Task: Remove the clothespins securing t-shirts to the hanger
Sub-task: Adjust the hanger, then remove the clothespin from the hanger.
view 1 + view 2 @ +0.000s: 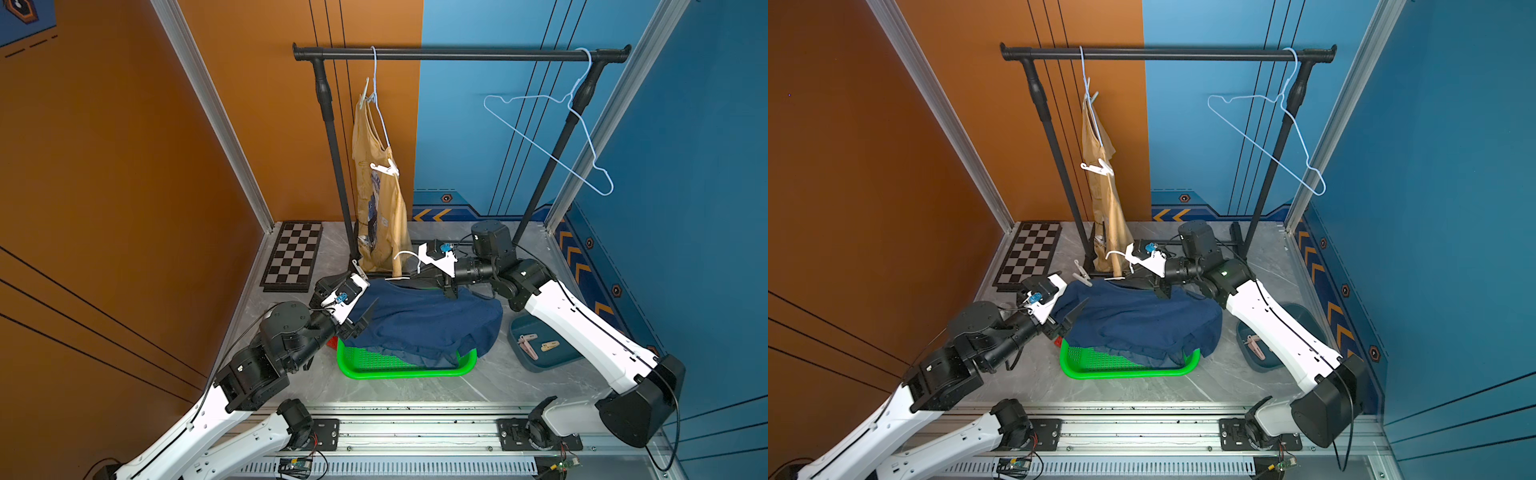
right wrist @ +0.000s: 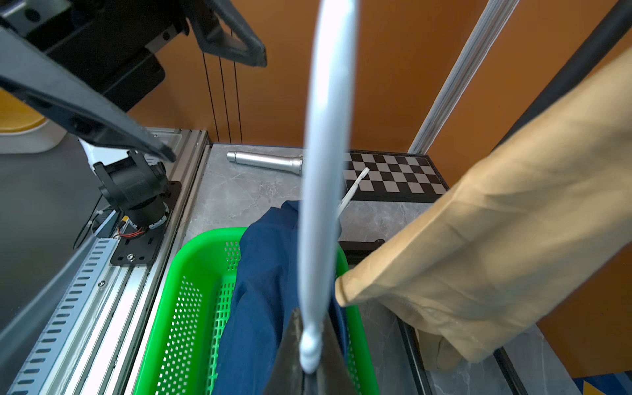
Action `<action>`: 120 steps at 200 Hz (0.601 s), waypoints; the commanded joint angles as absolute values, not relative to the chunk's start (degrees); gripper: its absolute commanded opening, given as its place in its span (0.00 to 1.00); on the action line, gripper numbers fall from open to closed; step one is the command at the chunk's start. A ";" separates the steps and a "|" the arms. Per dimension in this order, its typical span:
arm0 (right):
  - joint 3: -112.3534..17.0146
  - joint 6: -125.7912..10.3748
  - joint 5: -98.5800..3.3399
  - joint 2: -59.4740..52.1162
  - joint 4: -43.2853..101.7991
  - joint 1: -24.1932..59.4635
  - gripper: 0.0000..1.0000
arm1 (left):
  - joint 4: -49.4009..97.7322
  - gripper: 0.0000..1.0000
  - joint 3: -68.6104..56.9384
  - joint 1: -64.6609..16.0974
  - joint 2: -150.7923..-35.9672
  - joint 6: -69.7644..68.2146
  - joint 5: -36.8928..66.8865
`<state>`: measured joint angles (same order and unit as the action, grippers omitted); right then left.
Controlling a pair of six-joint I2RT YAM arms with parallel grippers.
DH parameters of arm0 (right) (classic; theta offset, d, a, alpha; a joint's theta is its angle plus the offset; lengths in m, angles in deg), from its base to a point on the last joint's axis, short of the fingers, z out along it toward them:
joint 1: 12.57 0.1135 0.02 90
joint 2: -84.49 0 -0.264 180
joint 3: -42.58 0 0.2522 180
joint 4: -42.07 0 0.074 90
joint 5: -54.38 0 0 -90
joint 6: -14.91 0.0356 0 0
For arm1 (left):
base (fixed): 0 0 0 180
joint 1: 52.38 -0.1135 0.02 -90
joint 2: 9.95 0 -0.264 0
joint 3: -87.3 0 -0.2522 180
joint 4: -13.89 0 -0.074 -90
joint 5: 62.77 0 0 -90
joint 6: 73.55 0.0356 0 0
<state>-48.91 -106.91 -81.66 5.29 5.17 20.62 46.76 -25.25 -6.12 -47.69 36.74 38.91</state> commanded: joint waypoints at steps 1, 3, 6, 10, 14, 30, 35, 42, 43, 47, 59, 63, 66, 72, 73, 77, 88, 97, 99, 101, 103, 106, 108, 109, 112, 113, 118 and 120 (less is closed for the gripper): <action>-46.19 -112.05 -80.30 8.23 3.08 20.04 0.00 | 48.21 0.85 -27.01 -7.27 -46.80 41.90 33.14; -46.01 -112.19 -80.28 8.34 3.04 20.02 0.00 | 48.23 0.85 -27.09 -7.40 -46.78 42.17 32.86; -45.73 -112.45 -80.27 8.44 3.00 20.04 0.00 | 48.16 0.85 -27.23 -7.48 -46.84 42.46 32.51; -45.28 -112.82 -80.30 8.62 2.93 20.01 0.00 | 48.18 0.85 -27.49 -7.60 -46.86 42.94 32.07; -44.98 -113.04 -80.19 8.78 2.85 20.03 0.00 | 48.22 0.85 -27.71 -7.71 -46.79 43.38 31.71; -44.17 -113.81 -80.03 9.13 2.19 19.88 0.00 | 48.23 0.85 -28.46 -8.30 -46.68 44.83 29.81; -44.03 -114.14 -79.97 9.16 1.89 19.88 0.00 | 48.17 0.88 -28.80 -8.55 -46.44 45.57 28.37; -43.84 -114.68 -79.70 9.28 1.38 19.94 0.00 | 48.10 0.91 -29.35 -8.97 -46.15 46.49 26.32; -43.81 -114.75 -79.68 9.27 1.31 19.90 0.00 | 48.11 0.91 -29.45 -9.05 -46.11 46.63 26.07; -43.70 -114.89 -79.45 9.35 1.05 19.90 0.00 | 48.06 0.91 -29.63 -9.32 -45.95 47.02 25.23; -43.33 -115.35 -79.01 9.51 0.57 19.93 0.00 | 48.20 0.91 -30.44 -10.13 -45.86 47.97 23.07; -43.18 -115.69 -78.94 9.60 0.28 19.92 0.00 | 48.22 0.92 -30.65 -10.40 -45.77 48.23 22.49; -43.11 -115.89 -78.87 9.64 0.19 19.95 0.00 | 48.24 0.92 -30.90 -10.63 -45.80 48.51 22.09; -42.81 -116.09 -78.61 9.69 0.03 19.90 0.00 | 48.26 0.92 -31.23 -10.99 -45.51 49.05 21.16; -42.77 -116.16 -78.61 9.69 -0.03 19.88 0.00 | 48.28 0.92 -31.35 -11.08 -45.53 49.18 21.03; -42.72 -116.39 -78.47 9.69 -0.28 19.90 0.00 | 48.42 0.92 -31.50 -11.36 -45.47 49.61 20.26; -42.74 -116.83 -78.45 9.76 -1.10 19.94 0.00 | 48.94 0.93 -32.08 -12.10 -45.26 50.46 18.21; -42.66 -117.18 -78.38 9.88 -1.79 20.03 0.00 | 49.56 0.93 -32.30 -12.70 -45.28 51.00 16.89; -42.68 -117.36 -78.41 9.87 -2.00 19.97 0.00 | 49.76 0.93 -32.28 -12.86 -45.28 51.12 16.58; -42.60 -117.48 -78.42 9.93 -2.19 19.96 0.00 | 49.92 0.93 -32.27 -13.04 -45.28 51.31 16.32; -42.56 -117.64 -78.45 9.95 -2.30 20.00 0.00 | 50.07 0.93 -32.27 -13.19 -45.37 51.44 16.08; -42.47 -117.82 -78.43 9.99 -2.54 20.04 0.00 | 50.37 0.93 -32.41 -13.39 -45.41 51.70 15.79; -42.46 -117.96 -78.36 10.07 -2.72 20.10 0.00 | 50.58 0.93 -32.33 -13.56 -45.49 51.87 15.53; -42.50 -118.06 -78.30 10.06 -2.81 20.07 0.00 | 50.71 0.93 -32.34 -13.59 -45.52 51.95 15.45; -42.52 -118.47 -78.19 10.10 -3.19 20.19 0.00 | 50.99 0.93 -32.28 -13.78 -45.62 52.12 15.15; -42.53 -118.58 -78.22 10.11 -3.31 20.20 0.00 | 51.05 0.93 -32.32 -13.88 -45.63 52.17 15.08; -42.52 -119.17 -78.07 10.20 -3.92 20.24 0.00 | 51.46 0.93 -32.26 -14.26 -45.73 52.48 14.50; -42.47 -119.25 -77.98 10.28 -4.12 20.35 0.00 | 51.62 0.93 -32.27 -14.44 -45.72 52.63 14.38</action>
